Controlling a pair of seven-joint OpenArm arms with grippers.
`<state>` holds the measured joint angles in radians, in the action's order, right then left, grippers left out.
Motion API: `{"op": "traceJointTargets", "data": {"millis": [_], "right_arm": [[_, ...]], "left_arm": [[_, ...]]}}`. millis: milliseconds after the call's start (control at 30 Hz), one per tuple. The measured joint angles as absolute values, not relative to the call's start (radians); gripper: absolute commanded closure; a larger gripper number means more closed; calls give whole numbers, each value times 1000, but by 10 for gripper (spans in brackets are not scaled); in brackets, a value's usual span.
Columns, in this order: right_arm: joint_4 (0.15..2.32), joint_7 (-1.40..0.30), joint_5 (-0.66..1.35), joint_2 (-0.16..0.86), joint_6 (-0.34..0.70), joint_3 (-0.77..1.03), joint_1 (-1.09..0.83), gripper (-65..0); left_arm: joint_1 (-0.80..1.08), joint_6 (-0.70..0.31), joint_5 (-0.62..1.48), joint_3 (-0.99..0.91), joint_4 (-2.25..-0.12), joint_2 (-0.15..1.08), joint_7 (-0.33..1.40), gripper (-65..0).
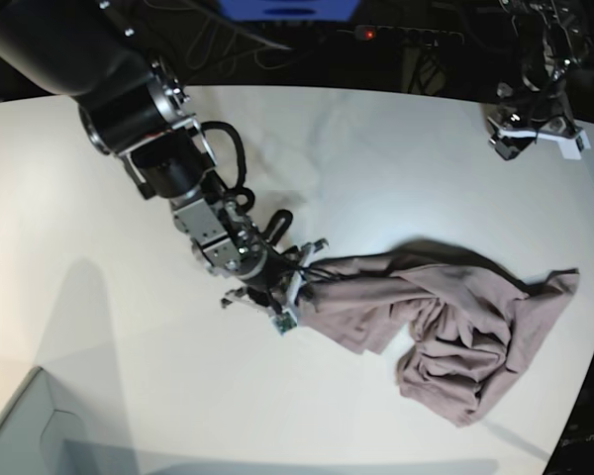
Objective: Layout the t-shirt on the table in an organized manner, then fold the t-shirt properly
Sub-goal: 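Reach the right gripper to the shirt's bunched end and grasp it, then grasp the shirt with the left gripper beside the right gripper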
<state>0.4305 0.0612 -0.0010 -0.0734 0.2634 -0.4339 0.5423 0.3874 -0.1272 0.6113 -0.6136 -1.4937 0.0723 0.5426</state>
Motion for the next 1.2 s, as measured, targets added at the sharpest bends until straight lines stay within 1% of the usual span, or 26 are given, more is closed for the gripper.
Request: {"op": "traceJointTargets", "data": {"millis": [33, 133, 200, 267, 400, 500, 700, 833, 900, 1033, 1200], "right_arm": [[431, 60, 0, -75, 266, -434, 541, 0], [434, 61, 1, -75, 266, -434, 533, 0], [482, 51, 0, -75, 266, -433, 502, 0], [590, 23, 0, -72, 267, -434, 433, 0], [911, -105, -3, -44, 282, -443, 244, 0], [1096, -161, -11, -34, 277, -450, 127, 0], [1295, -216, -6, -36, 276, -604, -18, 0], [1433, -241, -12, -33, 282, -631, -90, 0], [1505, -235, -11, -34, 283, -625, -89, 0], [1602, -224, -9, -33, 281, -535, -90, 0], [1694, -236, -11, -36, 281, -409, -105, 0]], "left_arm": [[387, -127, 611, -614, -1494, 73, 543, -262], [384, -127, 611, -614, -1493, 73, 543, -262], [382, -127, 612, -614, -1493, 73, 542, -262], [382, -127, 612, -613, -1493, 75, 542, -262], [383, -127, 612, -612, -1493, 75, 543, -262], [382, -127, 612, -614, -1495, 76, 542, -262], [365, -121, 611, -701, -1495, 96, 542, -262], [354, -121, 612, -697, -1496, 102, 540, -262], [354, -128, 612, -689, -1496, 93, 548, -262], [355, -128, 612, -690, -1496, 72, 550, -262], [356, -127, 612, -693, -1496, 67, 644, -262]]}}
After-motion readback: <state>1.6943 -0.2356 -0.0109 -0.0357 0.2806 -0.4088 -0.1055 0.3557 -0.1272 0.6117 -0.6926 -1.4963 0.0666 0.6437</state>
